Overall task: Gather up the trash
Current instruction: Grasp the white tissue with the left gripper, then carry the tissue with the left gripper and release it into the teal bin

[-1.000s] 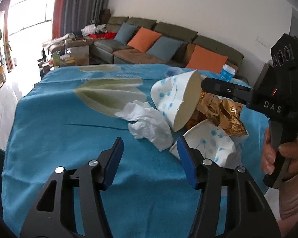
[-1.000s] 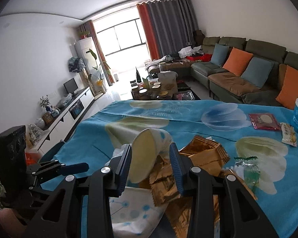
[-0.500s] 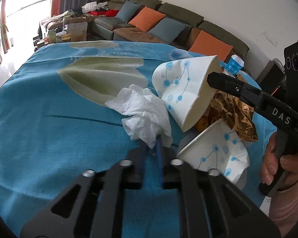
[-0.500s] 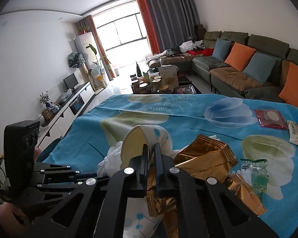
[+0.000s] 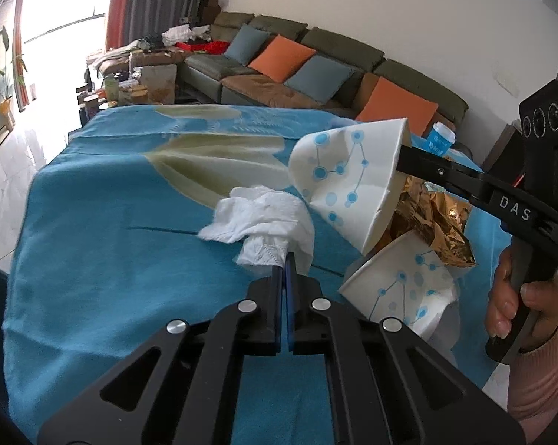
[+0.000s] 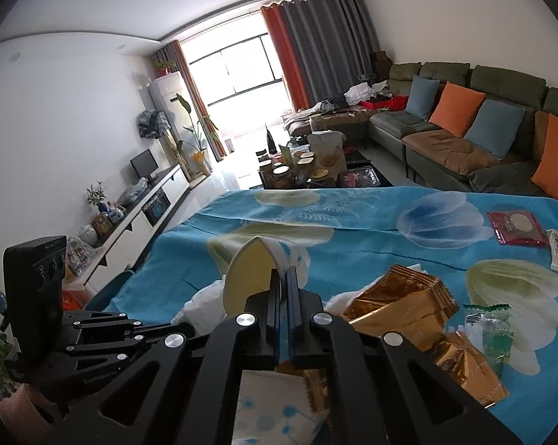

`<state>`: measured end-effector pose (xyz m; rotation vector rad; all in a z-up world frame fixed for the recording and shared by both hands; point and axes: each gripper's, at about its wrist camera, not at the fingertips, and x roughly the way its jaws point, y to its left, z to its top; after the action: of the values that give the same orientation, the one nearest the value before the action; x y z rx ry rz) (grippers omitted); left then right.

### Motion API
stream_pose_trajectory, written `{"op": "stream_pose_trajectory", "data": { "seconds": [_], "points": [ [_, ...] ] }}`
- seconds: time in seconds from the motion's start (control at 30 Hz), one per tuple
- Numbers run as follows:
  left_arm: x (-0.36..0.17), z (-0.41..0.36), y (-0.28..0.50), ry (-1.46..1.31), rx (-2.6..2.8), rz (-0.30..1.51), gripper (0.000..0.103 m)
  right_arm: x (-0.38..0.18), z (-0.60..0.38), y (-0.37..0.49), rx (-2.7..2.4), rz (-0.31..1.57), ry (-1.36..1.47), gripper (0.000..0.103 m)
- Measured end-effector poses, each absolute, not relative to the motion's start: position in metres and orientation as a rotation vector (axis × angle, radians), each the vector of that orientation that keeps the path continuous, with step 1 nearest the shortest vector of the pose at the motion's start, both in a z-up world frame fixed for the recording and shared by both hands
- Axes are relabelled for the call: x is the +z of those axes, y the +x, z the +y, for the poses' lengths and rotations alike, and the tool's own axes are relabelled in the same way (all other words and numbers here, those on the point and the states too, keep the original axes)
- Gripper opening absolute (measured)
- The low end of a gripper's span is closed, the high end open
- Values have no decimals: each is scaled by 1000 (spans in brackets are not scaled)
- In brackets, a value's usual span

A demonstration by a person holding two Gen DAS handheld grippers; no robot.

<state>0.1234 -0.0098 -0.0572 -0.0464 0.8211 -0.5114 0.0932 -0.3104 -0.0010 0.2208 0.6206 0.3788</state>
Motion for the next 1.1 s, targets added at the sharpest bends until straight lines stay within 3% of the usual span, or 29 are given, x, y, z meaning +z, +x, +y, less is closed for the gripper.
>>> {"op": "stream_pose_trajectory", "data": {
  "seconds": [1.1],
  "points": [
    [-18, 113, 31, -86, -356, 688, 2, 18, -226, 78, 630, 620, 220, 2]
  ]
}}
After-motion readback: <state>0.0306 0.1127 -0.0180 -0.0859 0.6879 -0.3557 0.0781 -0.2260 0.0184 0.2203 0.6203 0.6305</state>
